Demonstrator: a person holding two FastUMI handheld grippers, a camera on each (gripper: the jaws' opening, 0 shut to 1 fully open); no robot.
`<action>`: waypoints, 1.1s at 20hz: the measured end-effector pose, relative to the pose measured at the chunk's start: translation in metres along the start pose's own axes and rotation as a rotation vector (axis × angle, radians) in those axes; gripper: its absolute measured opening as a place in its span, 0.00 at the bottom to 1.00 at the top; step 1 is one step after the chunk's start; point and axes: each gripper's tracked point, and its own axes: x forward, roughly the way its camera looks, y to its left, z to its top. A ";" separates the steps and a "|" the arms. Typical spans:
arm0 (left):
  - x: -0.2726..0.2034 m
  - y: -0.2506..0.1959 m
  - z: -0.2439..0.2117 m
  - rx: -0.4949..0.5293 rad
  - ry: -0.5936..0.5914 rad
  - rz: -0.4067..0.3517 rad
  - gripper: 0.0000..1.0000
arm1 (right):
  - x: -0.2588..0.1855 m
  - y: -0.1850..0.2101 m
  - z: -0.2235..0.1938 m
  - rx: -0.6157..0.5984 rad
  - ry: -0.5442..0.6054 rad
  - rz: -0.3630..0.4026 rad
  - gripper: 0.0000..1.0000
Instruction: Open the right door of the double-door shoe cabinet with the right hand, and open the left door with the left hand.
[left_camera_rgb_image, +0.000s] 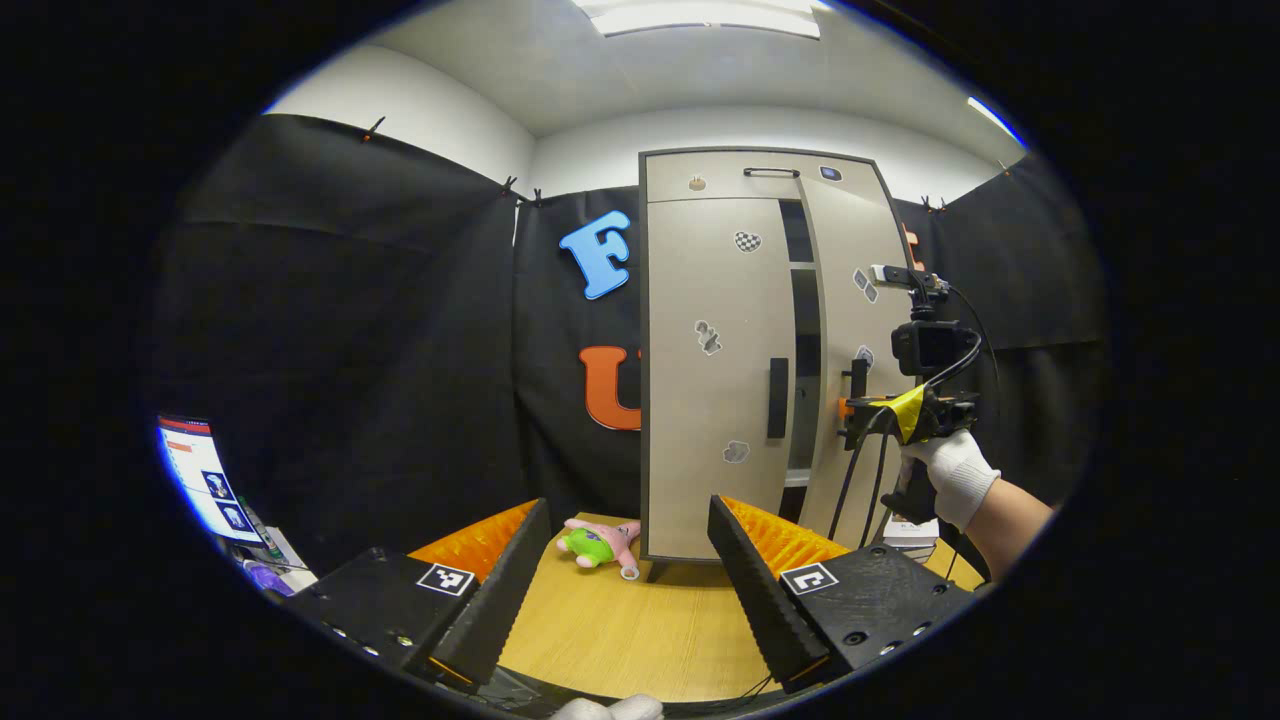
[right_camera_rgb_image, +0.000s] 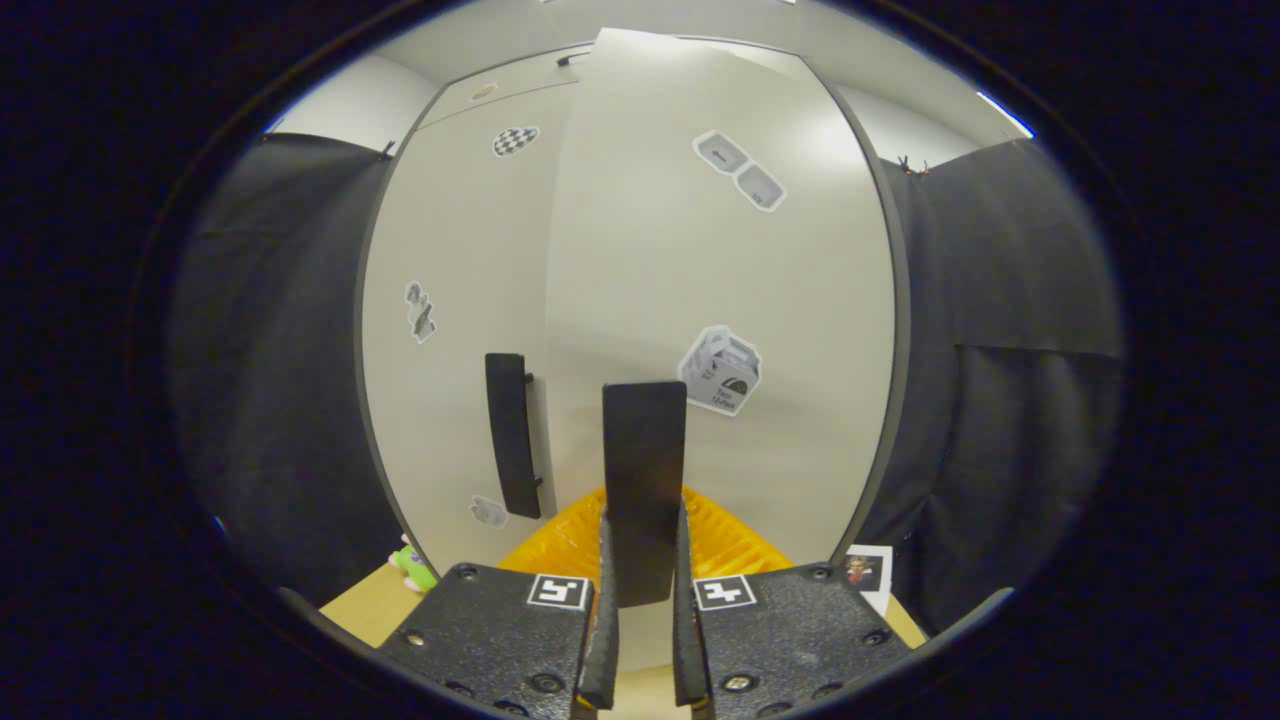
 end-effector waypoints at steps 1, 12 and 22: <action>-0.002 -0.002 0.000 -0.002 -0.002 -0.010 0.95 | -0.008 -0.004 -0.001 0.000 0.000 0.000 0.25; -0.017 -0.042 -0.001 -0.019 -0.008 -0.138 0.95 | -0.091 -0.084 -0.010 0.011 -0.002 -0.078 0.19; -0.018 -0.107 0.013 -0.009 -0.017 -0.201 0.95 | -0.111 -0.163 -0.008 -0.010 -0.002 -0.040 0.04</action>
